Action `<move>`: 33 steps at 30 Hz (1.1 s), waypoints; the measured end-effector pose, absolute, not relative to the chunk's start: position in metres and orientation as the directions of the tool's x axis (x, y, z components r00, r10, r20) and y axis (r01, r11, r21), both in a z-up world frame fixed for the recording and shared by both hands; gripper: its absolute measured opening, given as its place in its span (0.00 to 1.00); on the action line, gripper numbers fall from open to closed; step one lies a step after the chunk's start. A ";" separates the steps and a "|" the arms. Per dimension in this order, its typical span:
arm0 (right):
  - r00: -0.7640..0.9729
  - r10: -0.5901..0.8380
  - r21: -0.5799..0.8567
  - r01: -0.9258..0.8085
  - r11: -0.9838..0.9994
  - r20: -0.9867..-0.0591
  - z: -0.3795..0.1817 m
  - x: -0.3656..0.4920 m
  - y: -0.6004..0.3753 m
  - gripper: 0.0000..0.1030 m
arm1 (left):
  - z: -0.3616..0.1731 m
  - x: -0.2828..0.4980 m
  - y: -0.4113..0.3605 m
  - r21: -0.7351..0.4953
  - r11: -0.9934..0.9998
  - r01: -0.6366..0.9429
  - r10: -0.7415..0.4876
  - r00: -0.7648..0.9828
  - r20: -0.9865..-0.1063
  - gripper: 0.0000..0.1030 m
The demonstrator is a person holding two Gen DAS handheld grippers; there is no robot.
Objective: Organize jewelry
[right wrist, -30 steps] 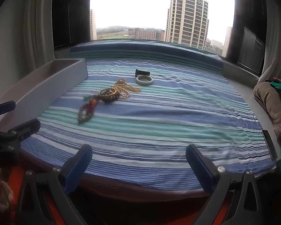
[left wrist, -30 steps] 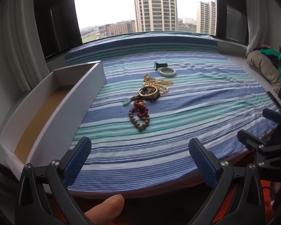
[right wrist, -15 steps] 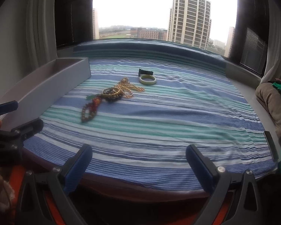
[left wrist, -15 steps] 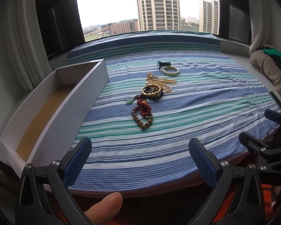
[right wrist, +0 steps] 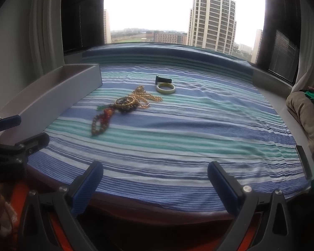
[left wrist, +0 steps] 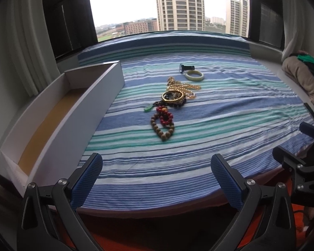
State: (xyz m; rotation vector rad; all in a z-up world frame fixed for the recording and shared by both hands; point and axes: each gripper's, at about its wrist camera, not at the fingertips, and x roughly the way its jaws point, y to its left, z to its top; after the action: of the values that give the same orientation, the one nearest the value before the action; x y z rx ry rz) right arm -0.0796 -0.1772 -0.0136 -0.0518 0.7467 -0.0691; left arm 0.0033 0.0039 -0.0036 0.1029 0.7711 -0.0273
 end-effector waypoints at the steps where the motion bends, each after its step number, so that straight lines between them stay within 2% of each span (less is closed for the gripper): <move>1: 0.733 -0.081 -0.072 0.044 0.996 -0.676 -0.013 -0.080 -0.177 0.99 | -0.004 0.003 0.005 0.083 0.995 0.061 0.014 0.717 -0.696 1.00; 8: 0.736 -0.081 -0.074 0.042 0.996 -0.672 -0.013 -0.080 -0.175 0.99 | 0.000 0.000 0.009 0.083 0.995 0.048 0.021 0.732 -0.681 1.00; 19: 0.745 -0.082 -0.083 0.036 0.996 -0.662 -0.011 -0.079 -0.170 0.99 | 0.015 -0.007 0.023 0.040 0.999 0.018 0.010 0.792 -0.610 1.00; 33: 0.747 -0.049 -0.059 0.012 0.998 -0.663 -0.012 -0.079 -0.166 0.99 | 0.007 -0.007 0.028 0.042 0.999 0.021 0.010 0.783 -0.622 1.00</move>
State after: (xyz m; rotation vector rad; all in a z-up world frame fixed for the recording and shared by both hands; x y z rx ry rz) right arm -0.0788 -0.1665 -0.0116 -0.0522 0.7265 -0.0333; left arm -0.0068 0.0277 0.0070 0.0478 0.6712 -0.0064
